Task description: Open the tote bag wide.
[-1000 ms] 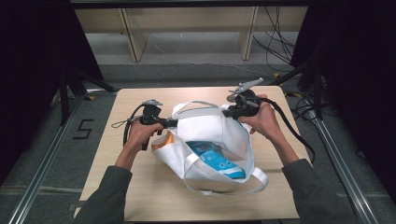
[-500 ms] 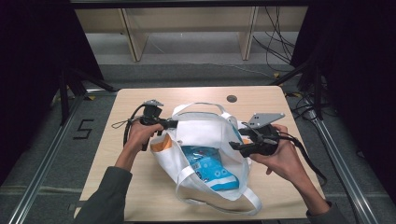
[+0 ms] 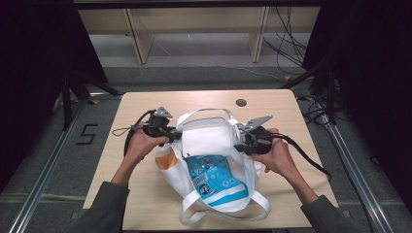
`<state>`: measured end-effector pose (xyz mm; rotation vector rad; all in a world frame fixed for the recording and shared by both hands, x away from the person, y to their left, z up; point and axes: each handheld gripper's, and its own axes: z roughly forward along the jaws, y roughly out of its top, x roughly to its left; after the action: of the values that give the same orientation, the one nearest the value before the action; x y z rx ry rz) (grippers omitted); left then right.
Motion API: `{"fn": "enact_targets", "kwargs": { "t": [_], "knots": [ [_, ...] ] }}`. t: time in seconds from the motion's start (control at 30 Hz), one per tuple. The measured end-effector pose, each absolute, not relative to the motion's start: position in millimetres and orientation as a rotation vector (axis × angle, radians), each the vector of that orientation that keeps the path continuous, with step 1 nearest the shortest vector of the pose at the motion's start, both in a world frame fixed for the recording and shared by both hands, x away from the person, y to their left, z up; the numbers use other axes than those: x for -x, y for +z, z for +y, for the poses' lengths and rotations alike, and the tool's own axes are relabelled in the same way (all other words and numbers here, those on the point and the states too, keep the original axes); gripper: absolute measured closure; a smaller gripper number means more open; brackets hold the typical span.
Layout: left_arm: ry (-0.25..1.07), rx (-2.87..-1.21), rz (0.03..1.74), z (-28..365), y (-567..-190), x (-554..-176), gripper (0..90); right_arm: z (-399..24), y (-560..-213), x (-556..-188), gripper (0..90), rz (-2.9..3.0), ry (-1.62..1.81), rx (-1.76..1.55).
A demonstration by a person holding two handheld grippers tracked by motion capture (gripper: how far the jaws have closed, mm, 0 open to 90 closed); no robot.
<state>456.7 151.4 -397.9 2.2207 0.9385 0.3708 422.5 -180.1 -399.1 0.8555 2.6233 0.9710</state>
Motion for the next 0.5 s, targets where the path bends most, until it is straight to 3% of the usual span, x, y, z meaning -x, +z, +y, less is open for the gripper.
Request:
{"fn": "enact_targets", "kwargs": {
  "t": [0.03,0.23,0.33,0.37,0.5],
  "knots": [
    [0.408,-2.244,0.903,151.9,-394.0,-454.4,51.9,-179.4,-396.2,-423.3,87.9,2.642,0.933,-0.816],
    [0.508,-2.219,0.811,145.6,-349.5,-400.3,37.3,-185.9,-391.3,-423.7,88.0,2.614,0.953,-0.833],
    [0.585,-2.164,0.746,138.9,-338.6,-380.2,38.5,-183.5,-392.4,-422.0,88.1,2.614,0.989,-0.849],
    [0.580,-2.157,0.692,131.2,-331.3,-362.1,39.0,-183.7,-390.9,-422.3,88.0,2.628,0.967,-0.872],
    [0.525,-2.214,0.614,114.0,-333.7,-349.8,42.5,-181.3,-392.9,-423.7,88.1,2.617,0.989,-0.893]
  ]
}}
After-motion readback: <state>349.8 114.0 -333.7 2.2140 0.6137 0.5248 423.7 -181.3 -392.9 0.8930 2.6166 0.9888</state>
